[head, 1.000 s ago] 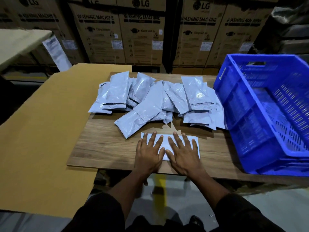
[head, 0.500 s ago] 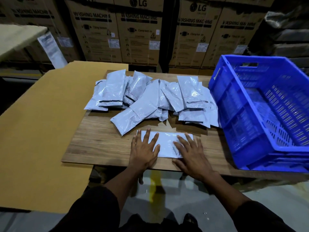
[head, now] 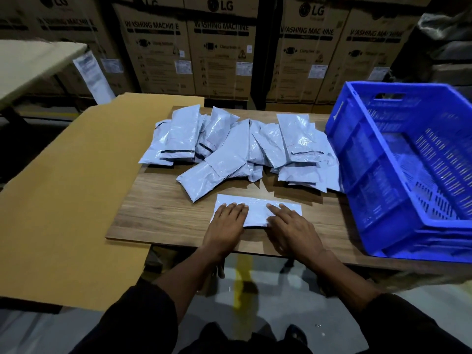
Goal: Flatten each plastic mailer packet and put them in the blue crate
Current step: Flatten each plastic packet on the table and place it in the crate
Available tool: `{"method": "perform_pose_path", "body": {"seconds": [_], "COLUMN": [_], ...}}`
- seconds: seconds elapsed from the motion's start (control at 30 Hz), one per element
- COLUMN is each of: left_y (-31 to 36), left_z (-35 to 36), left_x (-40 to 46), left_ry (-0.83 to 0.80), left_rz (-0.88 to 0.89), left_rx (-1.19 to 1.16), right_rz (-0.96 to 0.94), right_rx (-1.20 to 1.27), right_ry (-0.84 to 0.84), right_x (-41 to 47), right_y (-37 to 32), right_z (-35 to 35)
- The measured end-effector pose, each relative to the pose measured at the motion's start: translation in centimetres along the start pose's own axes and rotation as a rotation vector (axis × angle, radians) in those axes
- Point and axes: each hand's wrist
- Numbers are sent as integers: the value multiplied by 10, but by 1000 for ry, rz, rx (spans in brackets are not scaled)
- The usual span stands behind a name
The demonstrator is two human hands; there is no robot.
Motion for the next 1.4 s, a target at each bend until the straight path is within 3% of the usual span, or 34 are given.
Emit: {"method": "perform_pose_path", "body": {"seconds": [0.13,0.23,0.43,0.57,0.63,0.7,0.77,0.83,0.9,0.93,1.0,1.13,1.23,1.4], "left_y": [-6,-5,1,0,-2,-2,1,6,13,17,25,37,39,32], "left_z": [-5,-8,-41,-51,-43,-30,-14,-3,-2,-4,-10,-7,-1,11], "left_x": [1,-2,-3,-9,-11,-13,-15,-20,-21,-21,-17,0,13,5], "left_ry": [33,1,63,227,189,59,-96,-203,-217,-197,-99,208,179,65], "left_rz": [-58,-64,-257,-174,-100,-63,-80,-146,-216,-243,-262,-131,-122,-167], "left_rx": [9,7,142,69,6,-41,-64,-91,-90,-73,-37,-170,-266,-233], "right_rz": [-445,-487,-346,78,283,393,463,444,346,347,349,263,261,264], "right_rx": [-163,-227,-27,522,811,929,851,604,235,175,240,184,74,51], "right_ry": [-82,-123,-69,-91,-162,-292,-401,-450,-374,-278,-153,-332,-391,-437], "right_x": [-7,-7,23,33,39,47,52,53,51,46,32,12,7,8], "right_y": [4,13,9,3,4,9,21,34,33,25,1,-35,-34,-38], "right_z": [-12,-9,-44,-61,-71,-79,-78,-69,-58,-51,-30,6,16,16]}}
Point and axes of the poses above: each hand's wrist, its own x-axis towards the middle knuckle, its own z-axis out of the palm, y = z × x, and after that the axes turned 1 degree about z, right-handed
